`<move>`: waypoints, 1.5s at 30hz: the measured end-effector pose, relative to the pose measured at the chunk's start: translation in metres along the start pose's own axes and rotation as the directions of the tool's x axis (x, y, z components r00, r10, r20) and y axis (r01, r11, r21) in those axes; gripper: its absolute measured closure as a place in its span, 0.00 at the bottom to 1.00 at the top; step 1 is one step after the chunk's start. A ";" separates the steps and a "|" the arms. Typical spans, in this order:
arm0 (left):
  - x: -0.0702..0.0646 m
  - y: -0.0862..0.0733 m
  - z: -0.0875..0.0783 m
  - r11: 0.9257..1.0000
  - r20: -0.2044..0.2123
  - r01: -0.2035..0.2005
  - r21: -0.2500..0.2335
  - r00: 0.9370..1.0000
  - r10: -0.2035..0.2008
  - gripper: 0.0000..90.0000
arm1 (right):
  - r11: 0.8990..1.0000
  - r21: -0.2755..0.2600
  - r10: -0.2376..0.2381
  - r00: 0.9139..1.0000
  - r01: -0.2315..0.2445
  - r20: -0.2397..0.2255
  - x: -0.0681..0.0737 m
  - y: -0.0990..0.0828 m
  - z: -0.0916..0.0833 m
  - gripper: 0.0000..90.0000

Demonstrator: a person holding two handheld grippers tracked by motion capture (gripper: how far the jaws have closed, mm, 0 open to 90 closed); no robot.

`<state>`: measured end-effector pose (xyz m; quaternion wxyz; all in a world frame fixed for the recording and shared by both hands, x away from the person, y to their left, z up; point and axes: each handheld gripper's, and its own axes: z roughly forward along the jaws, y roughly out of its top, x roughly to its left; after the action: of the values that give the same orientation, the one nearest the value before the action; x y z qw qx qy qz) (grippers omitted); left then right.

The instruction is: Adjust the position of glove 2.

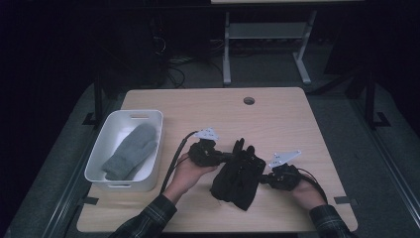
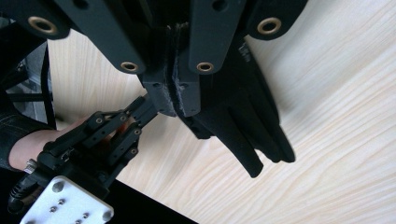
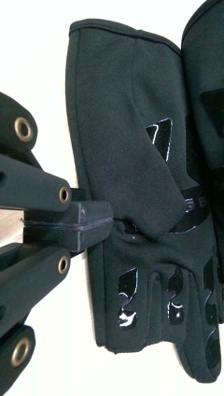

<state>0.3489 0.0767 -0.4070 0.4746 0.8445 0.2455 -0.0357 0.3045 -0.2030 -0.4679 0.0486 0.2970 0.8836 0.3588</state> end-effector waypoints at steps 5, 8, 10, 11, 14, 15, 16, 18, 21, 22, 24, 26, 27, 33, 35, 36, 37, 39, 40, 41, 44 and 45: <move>-0.005 0.002 0.010 1.000 0.014 -0.010 0.010 1.000 0.010 0.97 | 1.000 -0.001 -0.001 1.000 0.001 0.003 0.001 0.005 0.005 1.00; -0.006 0.003 0.016 1.000 0.017 -0.013 0.017 1.000 0.012 0.97 | 1.000 -0.008 -0.005 1.000 0.005 -0.004 0.002 0.009 0.010 1.00; -0.007 0.002 0.020 1.000 0.021 -0.014 0.020 1.000 0.014 0.97 | 1.000 -0.010 -0.008 1.000 0.008 -0.006 0.004 0.012 0.012 1.00; -0.007 0.002 0.022 1.000 0.021 -0.017 0.023 1.000 0.017 0.97 | 1.000 -0.014 -0.011 1.000 0.011 -0.008 0.004 0.014 0.014 1.00; -0.008 0.001 0.027 0.999 0.024 -0.018 0.026 1.000 0.018 0.96 | 1.000 -0.012 -0.021 1.000 0.021 -0.008 0.006 0.017 0.017 1.00; -0.008 0.001 0.028 1.000 0.025 -0.019 0.024 1.000 0.019 0.95 | 1.000 -0.013 -0.023 1.000 0.023 -0.007 0.007 0.017 0.017 1.00; -0.008 0.001 0.028 0.999 0.028 -0.023 0.023 0.999 0.023 0.95 | 1.000 -0.013 -0.024 1.000 0.024 -0.008 0.007 0.017 0.017 1.00; -0.009 0.002 0.026 1.000 0.034 -0.025 0.012 0.999 0.025 0.94 | 1.000 -0.013 -0.016 1.000 0.016 -0.005 0.006 0.016 0.015 1.00; -0.010 0.005 0.019 0.999 0.040 -0.031 -0.015 0.999 0.032 0.90 | 0.999 -0.032 -0.005 1.000 0.006 0.006 0.002 0.014 0.010 1.00; -0.011 0.005 0.017 0.999 0.045 -0.035 -0.021 0.998 0.036 0.89 | 0.999 -0.034 0.002 1.000 -0.001 0.009 0.001 0.014 0.008 1.00; -0.012 0.005 0.012 0.999 0.037 -0.046 -0.022 0.998 0.047 0.91 | 0.999 -0.052 0.013 1.000 -0.011 0.021 -0.003 0.012 0.003 1.00; -0.011 0.004 0.010 0.998 0.030 -0.059 -0.007 0.998 0.059 0.99 | 0.998 -0.061 0.023 0.999 -0.021 0.032 -0.006 0.009 -0.002 0.98; -0.011 0.002 0.010 0.998 0.018 -0.063 0.005 0.998 0.063 0.99 | 0.997 -0.064 0.038 0.999 -0.036 0.037 -0.008 0.007 -0.005 0.96; -0.014 -0.005 0.024 0.997 0.040 -0.063 0.043 0.997 0.061 0.99 | 0.990 -0.114 0.095 0.988 -0.081 0.123 -0.026 -0.005 -0.021 0.62; -0.018 -0.007 0.033 0.996 0.050 -0.071 0.062 0.996 0.068 0.99 | 0.986 -0.127 0.124 0.981 -0.105 0.149 -0.030 -0.008 -0.024 0.52; -0.020 -0.009 0.038 0.994 0.052 -0.078 0.075 0.996 0.074 0.99 | 0.985 -0.131 0.132 0.977 -0.110 0.167 -0.033 -0.010 -0.025 0.47; -0.021 -0.010 0.042 0.993 0.057 -0.078 0.084 0.996 0.074 0.99 | 0.984 -0.135 0.141 0.973 -0.117 0.183 -0.036 -0.012 -0.025 0.44; -0.021 -0.014 0.052 0.988 0.063 -0.091 0.126 0.995 0.083 0.99 | 0.982 -0.138 0.156 0.969 -0.131 0.194 -0.039 -0.014 -0.026 0.40; -0.022 -0.017 0.059 0.985 0.059 -0.087 0.147 0.995 0.079 0.99 | 0.980 -0.143 0.165 0.965 -0.137 0.203 -0.041 -0.015 -0.026 0.38; -0.022 -0.020 0.064 0.980 0.057 -0.094 0.173 0.995 0.085 0.99 | 0.979 -0.143 0.174 0.962 -0.146 0.209 -0.042 -0.015 -0.027 0.36; -0.023 -0.026 0.073 0.972 0.056 -0.106 0.208 0.994 0.096 0.99 | 0.979 -0.141 0.178 0.958 -0.149 0.224 -0.044 -0.016 -0.026 0.33; -0.024 -0.026 0.073 0.971 0.052 -0.109 0.211 0.994 0.100 0.99 | 0.979 -0.142 0.177 0.958 -0.147 0.228 -0.044 -0.016 -0.026 0.32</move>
<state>0.3292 0.0193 -0.4601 0.3873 0.9015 0.1855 -0.0542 0.3249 -0.2527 -0.4653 0.1436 0.4058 0.8200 0.3773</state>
